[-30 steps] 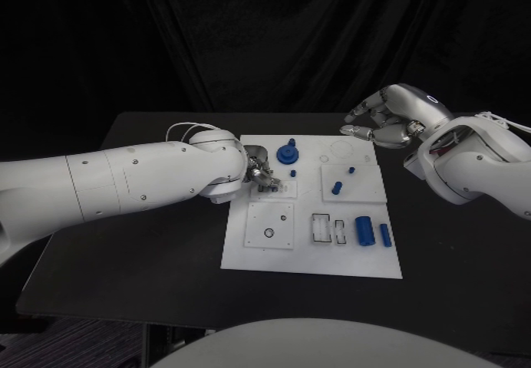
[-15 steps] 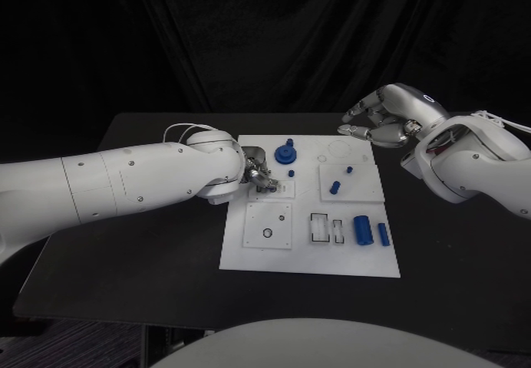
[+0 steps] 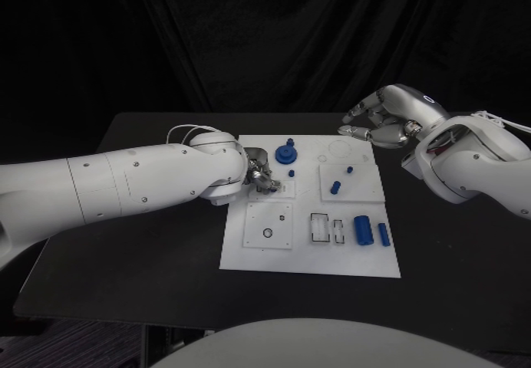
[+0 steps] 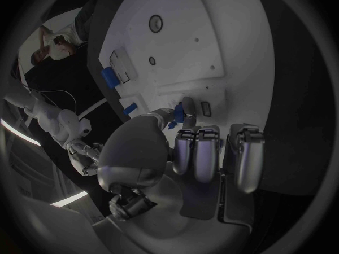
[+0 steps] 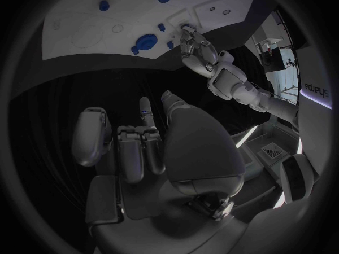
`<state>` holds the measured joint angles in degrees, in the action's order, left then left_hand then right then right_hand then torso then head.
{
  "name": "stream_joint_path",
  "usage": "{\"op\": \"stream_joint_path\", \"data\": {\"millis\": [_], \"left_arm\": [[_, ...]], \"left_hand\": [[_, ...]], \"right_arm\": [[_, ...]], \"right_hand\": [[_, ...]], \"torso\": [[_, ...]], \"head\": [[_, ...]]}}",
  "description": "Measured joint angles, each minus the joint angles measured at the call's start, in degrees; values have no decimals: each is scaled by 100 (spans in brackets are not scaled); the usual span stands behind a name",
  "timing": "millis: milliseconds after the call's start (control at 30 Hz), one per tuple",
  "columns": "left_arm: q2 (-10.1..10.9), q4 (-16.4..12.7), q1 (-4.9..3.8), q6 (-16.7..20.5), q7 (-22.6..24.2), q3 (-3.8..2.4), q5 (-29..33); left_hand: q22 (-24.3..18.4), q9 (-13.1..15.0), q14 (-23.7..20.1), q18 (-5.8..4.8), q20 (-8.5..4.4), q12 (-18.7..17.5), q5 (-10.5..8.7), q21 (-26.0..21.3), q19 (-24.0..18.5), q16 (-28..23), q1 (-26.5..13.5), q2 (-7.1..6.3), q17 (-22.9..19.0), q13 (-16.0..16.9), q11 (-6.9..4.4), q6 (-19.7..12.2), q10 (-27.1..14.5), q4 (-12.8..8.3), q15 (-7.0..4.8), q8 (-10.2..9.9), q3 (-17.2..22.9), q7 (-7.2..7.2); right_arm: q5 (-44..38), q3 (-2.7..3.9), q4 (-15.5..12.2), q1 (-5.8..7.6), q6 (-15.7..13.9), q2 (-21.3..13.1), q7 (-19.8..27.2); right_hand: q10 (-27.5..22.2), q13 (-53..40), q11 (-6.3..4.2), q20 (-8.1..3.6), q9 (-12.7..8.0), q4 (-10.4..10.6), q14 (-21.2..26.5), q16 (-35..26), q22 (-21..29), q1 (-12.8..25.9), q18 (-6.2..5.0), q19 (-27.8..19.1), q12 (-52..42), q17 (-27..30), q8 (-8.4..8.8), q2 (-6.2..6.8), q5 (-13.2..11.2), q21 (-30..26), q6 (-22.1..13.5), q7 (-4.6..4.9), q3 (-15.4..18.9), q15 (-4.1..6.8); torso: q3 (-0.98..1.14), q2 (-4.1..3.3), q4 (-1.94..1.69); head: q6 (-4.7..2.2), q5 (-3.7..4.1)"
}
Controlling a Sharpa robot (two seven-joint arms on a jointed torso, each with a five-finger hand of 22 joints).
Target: Assemble the parts on the task board
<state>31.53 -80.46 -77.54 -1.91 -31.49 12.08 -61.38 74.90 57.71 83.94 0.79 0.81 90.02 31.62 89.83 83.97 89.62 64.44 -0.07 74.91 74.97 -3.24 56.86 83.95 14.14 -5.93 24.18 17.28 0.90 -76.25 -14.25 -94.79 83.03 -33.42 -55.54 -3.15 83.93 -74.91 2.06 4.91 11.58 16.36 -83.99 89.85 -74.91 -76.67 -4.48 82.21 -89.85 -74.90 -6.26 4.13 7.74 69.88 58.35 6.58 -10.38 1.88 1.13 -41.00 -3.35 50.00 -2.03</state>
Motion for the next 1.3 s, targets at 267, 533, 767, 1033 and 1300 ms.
{"op": "stream_joint_path", "data": {"millis": [267, 533, 767, 1033, 1300], "left_arm": [[-2, 3, 11, 5, 17, -8, -5], [-2, 11, 26, 8, 29, -15, -15], [-5, 13, 47, 11, 48, -11, -17], [-2, 36, 52, 8, 74, -13, -12], [2, 39, 53, -1, 76, -15, -7]], "left_hand": [[0, 1, 0, 0, 0, 0, -1, 0, 0, 0, -5, -5, 0, 0, 0, 1, 0, 15, 0, -24, 15, 5], [0, 9, 0, 0, 0, 0, -254, 0, 0, 0, -134, 3, 0, 0, 0, 8, 0, 32, 0, -74, 32, 12], [0, -9, 0, 0, 0, 0, -1856, 0, 0, 0, -976, 41, 0, 0, 31, 35, 7, 240, 0, -294, -452, 25], [0, -42, 0, 0, 22, 0, -2303, 0, 22, 0, -1494, 109, 0, 0, 40, 49, -2, 261, 42, -483, -991, 54], [0, -41, 0, 0, 22, 0, -2303, 0, 22, 0, -1517, 132, 0, 0, 41, 70, -2, 261, 42, -485, -1023, 74]], "right_arm": [[0, 0, 0, -1, 15, -3, -8], [0, 0, 3, -3, 28, 1, -13], [0, 0, 5, -11, 39, 2, -20], [0, 0, 5, -13, 52, 0, -27], [0, 0, 4, -14, 64, -2, -31]], "right_hand": [[0, 0, 0, 0, 0, 0, 0, 0, 0, 0, 0, 0, 0, 0, 0, 0, 0, 0, 0, 0, 0, 0], [0, 0, 0, 0, 1, 0, 0, 0, 0, 0, 0, 0, 0, 0, 0, 0, 0, 0, 0, 0, 0, 0], [0, 1, 0, -20, -5, 0, 0, 0, 1, 0, 0, -20, 0, 0, 0, 0, 0, 0, 0, 0, 0, 0], [0, 1, 0, -20, -5, 0, 0, 0, 1, 0, 0, -20, 0, 0, 0, 0, 0, 0, 0, 0, 0, 0], [0, -4, 0, -20, -5, 0, 0, 0, 1, 0, 0, -20, 0, 0, 0, 0, 0, 0, 0, 0, 0, 0]], "torso": [[-2, -4, -5], [1, -1, -4], [4, 5, -4], [4, 7, -4], [4, 6, -5]], "head": [[0, 1], [0, -7], [0, -5], [0, -1], [0, -6]]}}
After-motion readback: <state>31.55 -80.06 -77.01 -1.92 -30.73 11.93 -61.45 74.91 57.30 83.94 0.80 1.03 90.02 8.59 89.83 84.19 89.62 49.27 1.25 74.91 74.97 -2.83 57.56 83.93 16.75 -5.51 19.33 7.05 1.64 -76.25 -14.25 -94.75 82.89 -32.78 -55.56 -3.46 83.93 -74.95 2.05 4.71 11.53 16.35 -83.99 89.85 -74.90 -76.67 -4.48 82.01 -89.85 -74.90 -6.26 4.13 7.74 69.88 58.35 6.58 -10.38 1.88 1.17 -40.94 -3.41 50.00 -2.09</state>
